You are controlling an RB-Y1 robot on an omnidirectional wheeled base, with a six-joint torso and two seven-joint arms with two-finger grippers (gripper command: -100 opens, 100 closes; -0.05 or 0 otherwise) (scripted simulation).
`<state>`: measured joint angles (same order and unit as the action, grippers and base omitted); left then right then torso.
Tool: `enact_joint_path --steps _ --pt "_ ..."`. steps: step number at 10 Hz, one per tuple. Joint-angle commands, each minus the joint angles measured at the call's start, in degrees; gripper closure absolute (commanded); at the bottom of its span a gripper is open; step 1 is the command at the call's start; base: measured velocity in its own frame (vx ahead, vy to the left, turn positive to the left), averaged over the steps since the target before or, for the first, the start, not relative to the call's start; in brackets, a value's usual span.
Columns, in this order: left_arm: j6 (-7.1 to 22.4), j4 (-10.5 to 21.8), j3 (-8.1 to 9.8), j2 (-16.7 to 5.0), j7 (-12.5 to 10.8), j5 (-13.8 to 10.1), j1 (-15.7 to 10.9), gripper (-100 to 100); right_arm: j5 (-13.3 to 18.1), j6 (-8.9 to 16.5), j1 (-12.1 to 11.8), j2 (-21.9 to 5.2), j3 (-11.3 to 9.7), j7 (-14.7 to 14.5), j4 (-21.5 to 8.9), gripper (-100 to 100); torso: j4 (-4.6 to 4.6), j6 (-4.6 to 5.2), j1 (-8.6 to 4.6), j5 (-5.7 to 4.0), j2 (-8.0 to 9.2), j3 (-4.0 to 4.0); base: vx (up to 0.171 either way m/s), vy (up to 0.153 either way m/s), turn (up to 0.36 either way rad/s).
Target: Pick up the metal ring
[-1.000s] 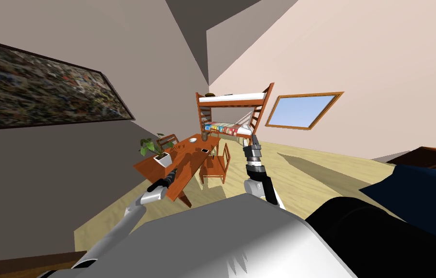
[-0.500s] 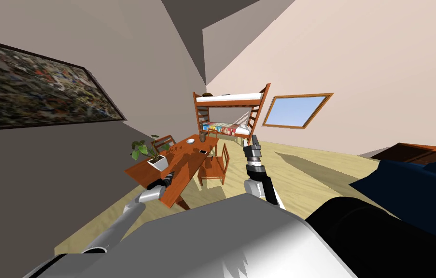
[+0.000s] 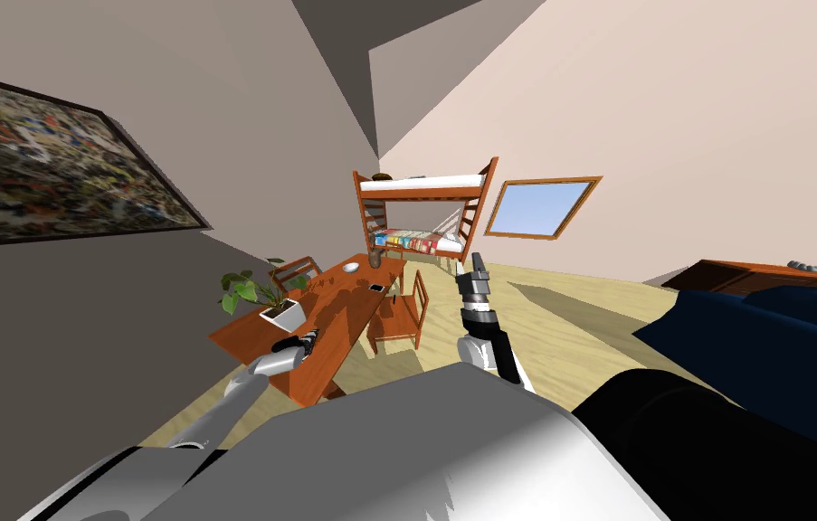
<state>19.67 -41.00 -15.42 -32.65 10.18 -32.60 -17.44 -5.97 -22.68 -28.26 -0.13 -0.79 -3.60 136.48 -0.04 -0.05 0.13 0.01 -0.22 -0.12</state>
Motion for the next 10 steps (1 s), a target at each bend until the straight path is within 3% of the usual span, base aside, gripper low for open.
enact_joint_path --steps 1,7,8,9,10 --pt "2.7 2.5 -0.02 -0.2 -1.2 1.0 -1.3 -100 0.0 0.0 0.0 0.0 0.0 0.0 0.0 0 0.00 0.00 0.00 0.00 0.00 0.00 0.079 0.036 -0.124" --pt "6.1 7.5 -0.90 -1.1 -2.4 0.9 -3.7 -100 0.0 0.0 0.0 0.0 0.0 0.0 0.0 0 0.03 -0.02 -0.06 -0.01 0.16 0.09 0.036 0.026 -0.051" --pt "5.5 6.9 -0.78 -0.9 -2.4 1.0 -3.4 -100 0.0 0.0 0.0 0.0 0.0 0.0 0.0 0 0.03 -0.03 -0.01 0.00 0.13 0.07 0.017 0.019 -0.012" --pt "5.7 7.1 -0.81 -0.9 -2.3 0.9 -3.5 0 0.0 0.0 0.0 0.0 0.0 0.0 0.0 0 0.03 -0.04 -0.06 0.00 0.19 0.10 0.000 0.000 0.000" --pt "4.0 8.3 -0.04 0.4 -2.6 2.4 -2.8 -100 0.0 0.0 0.0 0.0 0.0 0.0 0.0 0 0.04 -0.03 -0.11 -0.02 0.24 0.13 0.061 0.035 -0.032"
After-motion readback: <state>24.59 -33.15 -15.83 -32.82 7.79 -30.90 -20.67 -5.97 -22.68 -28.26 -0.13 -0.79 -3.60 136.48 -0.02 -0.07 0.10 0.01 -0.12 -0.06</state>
